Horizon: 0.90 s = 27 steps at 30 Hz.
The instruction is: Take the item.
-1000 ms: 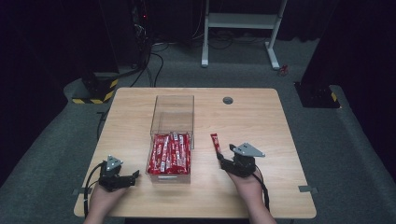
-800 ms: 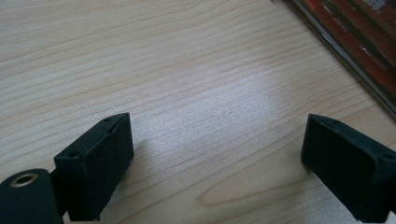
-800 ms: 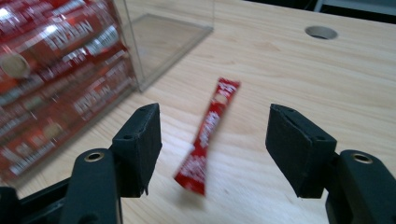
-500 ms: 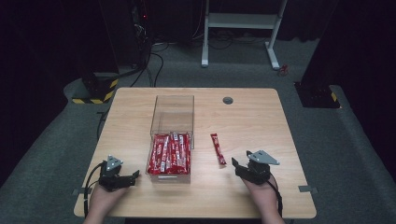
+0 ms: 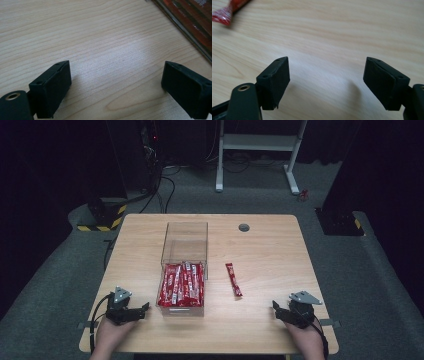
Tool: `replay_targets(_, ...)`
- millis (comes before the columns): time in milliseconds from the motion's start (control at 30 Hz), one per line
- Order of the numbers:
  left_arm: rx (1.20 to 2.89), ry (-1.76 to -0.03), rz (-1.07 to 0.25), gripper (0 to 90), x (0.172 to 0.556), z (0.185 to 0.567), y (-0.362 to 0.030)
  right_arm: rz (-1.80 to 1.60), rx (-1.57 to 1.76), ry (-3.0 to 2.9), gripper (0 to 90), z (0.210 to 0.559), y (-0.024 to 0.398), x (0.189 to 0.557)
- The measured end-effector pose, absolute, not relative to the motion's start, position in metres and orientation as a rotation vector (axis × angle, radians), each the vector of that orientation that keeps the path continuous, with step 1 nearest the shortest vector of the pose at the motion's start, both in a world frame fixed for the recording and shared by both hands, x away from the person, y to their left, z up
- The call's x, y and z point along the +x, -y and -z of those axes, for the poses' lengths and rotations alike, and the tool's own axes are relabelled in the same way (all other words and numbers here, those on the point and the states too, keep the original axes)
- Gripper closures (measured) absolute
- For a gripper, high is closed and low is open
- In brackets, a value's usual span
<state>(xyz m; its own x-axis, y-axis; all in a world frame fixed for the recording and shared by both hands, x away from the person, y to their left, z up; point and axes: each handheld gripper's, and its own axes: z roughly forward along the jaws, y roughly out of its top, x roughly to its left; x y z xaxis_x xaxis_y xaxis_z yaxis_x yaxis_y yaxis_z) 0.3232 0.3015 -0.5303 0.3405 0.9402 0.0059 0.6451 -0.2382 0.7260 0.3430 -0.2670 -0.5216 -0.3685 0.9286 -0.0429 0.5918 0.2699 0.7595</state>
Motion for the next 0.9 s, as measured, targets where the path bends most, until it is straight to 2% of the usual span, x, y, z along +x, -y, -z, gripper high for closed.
replay_targets(67, 1.972, -1.385, -0.6, 9.3, 0.323, 0.53, -0.301, -0.899, 1.411, -2.069, 16.8, 0.522, 0.274, 0.342)
replay_targets(367, 1.969, -1.385, -0.603, 9.4, 0.323, 0.531, -0.301, -0.833, 1.502, -2.055, 11.2, 0.524, 0.274, 0.346)
replay_targets(567, 1.969, -1.391, -0.607, 9.7, 0.323, 0.53, -0.3, -0.834, 1.511, -2.049, 11.2, 0.524, 0.265, 0.358)
replay_targets(900, 1.961, -1.397, -0.608, 10.2, 0.322, 0.53, -0.3, -0.828, 1.512, -2.043, 11.2, 0.524, 0.265, 0.359)
